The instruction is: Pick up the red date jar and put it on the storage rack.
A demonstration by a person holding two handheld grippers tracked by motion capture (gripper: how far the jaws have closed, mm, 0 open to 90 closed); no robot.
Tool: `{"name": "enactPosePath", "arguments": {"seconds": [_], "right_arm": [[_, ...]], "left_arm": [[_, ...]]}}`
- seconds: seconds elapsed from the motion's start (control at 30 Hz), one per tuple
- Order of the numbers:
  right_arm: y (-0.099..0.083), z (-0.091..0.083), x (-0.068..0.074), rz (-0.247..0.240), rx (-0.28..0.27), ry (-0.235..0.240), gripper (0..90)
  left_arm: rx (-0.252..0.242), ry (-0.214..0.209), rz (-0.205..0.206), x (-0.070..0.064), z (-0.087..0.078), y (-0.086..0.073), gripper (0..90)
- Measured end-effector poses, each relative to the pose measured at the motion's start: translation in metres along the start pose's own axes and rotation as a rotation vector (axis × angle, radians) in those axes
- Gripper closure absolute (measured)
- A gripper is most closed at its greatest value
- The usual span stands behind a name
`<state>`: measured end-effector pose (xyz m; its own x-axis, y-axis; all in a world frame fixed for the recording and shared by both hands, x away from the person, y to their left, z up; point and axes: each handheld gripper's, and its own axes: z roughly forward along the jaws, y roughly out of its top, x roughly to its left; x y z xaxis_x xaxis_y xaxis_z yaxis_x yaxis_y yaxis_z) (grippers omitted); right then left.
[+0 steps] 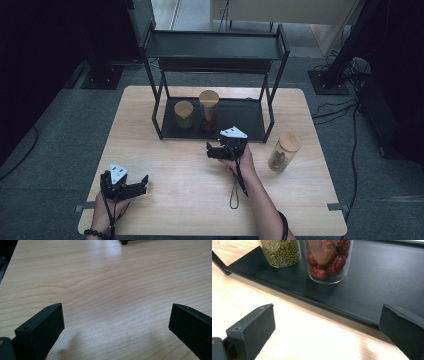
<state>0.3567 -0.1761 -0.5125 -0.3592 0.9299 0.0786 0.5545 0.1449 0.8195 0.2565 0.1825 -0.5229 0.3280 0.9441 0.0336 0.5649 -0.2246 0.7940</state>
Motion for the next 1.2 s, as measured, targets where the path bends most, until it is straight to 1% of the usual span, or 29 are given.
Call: {"name": "enactPosePath", "arguments": {"seconds": [0.3,0.6,0.7,0.93,1.2], "right_arm": [[-0.01,-0.008,0.002,-0.027,-0.001,-0.017,0.3],[-0.023,-0.015,0.0,-0.037,0.009,-0.027,0.3],[-0.025,-0.017,-0.001,-0.036,0.005,-0.029,0.3],[-0.03,-0.024,-0.002,-0.058,0.009,-0.04,0.3],[-0.037,-0.035,-0.004,-0.066,0.009,-0.047,0.3]], "left_arm": [[0.0,0.0,0.0,0.0,0.0,0.0,0.3],[0.005,0.002,0.005,0.0,0.0,0.0,0.3],[0.004,0.003,0.004,-0.001,0.0,0.0,0.3],[0.005,0.003,0.004,-0.001,0.0,0.0,0.3],[0.006,0.005,0.007,-0.001,0.0,0.0,0.2]]}}
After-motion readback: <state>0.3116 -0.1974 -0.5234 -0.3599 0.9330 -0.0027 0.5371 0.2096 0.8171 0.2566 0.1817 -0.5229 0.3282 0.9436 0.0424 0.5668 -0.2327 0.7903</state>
